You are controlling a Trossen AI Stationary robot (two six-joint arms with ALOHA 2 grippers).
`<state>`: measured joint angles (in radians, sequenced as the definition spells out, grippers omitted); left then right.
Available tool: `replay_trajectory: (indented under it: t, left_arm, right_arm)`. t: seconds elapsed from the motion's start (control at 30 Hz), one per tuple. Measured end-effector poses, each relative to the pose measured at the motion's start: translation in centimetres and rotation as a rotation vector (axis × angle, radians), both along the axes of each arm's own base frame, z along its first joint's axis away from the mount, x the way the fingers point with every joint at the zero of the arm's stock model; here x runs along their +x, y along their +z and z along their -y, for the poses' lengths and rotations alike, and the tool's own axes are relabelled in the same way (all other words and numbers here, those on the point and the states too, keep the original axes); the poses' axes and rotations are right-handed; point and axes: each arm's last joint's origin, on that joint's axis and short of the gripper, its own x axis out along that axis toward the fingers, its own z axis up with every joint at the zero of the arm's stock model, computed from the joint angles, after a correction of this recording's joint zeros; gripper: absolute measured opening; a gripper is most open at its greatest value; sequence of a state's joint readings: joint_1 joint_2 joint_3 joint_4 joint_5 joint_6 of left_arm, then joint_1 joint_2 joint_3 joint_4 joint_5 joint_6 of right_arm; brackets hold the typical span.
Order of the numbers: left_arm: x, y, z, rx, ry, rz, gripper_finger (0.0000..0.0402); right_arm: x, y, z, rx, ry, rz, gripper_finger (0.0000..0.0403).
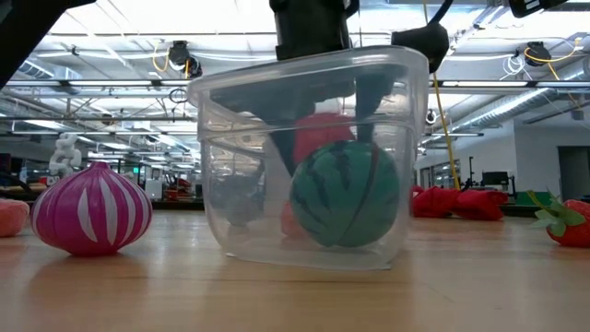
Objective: Pick and placing Produce into tupperware
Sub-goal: Put the red dragon fruit into the transparent bin
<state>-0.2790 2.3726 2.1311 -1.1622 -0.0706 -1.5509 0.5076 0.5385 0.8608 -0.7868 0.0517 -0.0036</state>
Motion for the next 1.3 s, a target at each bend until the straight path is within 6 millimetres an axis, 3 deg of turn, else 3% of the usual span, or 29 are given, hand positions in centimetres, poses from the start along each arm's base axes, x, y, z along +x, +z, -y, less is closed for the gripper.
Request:
replay_trajectory:
  t: [1.3]
  left_arm:
    - [0.40,0.02,0.26,-0.024,-0.027,0.043,0.0228]
  right_arm:
    - [-0.01,-0.06,0.01,0.018,-0.013,-0.014,0.0196]
